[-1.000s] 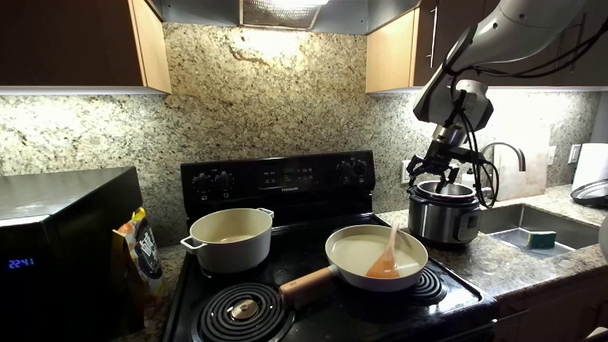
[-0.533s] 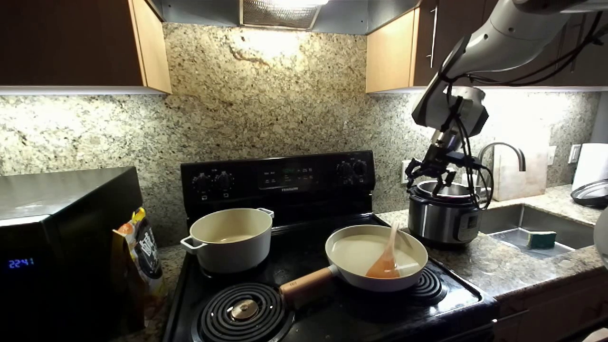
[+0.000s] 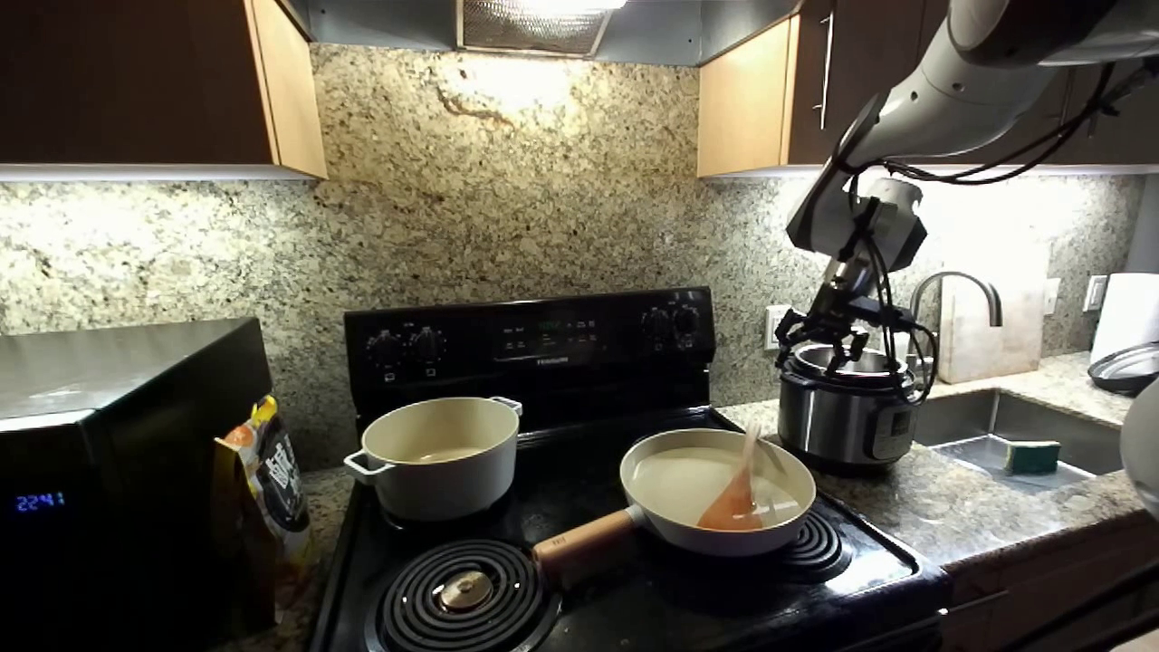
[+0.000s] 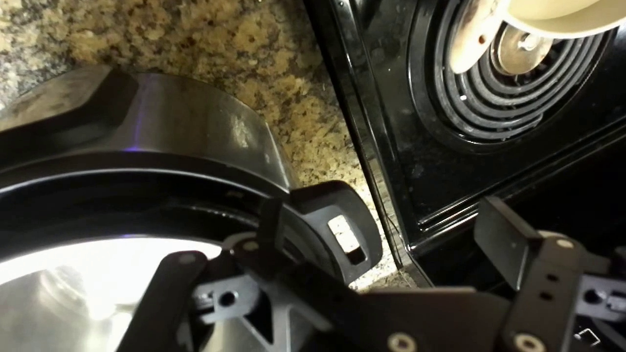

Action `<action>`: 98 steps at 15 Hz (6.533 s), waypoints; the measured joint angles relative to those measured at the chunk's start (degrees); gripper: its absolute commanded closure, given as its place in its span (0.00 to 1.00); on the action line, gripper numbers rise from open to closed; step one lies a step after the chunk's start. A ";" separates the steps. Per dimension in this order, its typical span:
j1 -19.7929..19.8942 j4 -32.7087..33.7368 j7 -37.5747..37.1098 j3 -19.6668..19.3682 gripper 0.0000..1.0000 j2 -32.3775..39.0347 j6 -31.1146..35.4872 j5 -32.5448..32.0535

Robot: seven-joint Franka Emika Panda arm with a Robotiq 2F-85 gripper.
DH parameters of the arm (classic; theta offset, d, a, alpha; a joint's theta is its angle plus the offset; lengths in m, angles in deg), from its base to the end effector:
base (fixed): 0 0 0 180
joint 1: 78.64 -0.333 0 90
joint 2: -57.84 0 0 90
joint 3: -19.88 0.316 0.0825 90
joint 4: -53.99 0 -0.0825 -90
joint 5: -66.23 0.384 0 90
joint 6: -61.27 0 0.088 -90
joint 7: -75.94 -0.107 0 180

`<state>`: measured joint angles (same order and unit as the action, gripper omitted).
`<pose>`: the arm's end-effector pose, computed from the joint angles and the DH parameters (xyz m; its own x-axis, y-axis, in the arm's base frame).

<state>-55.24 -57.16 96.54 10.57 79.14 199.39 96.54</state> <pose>0.5341 -0.3332 0.3046 0.8152 -0.5566 0.1602 -0.5019 -0.8168 -0.2844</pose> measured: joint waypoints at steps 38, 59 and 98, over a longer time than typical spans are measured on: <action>-12.76 -17.16 -22.56 8.94 0.00 -4.32 25.38 3.00; -10.59 -20.06 -20.61 11.66 0.00 -3.38 29.41 16.59; -7.95 -24.03 -15.82 14.63 0.00 -6.07 32.97 27.46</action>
<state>-63.19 -81.19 80.72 25.20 73.07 232.36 124.00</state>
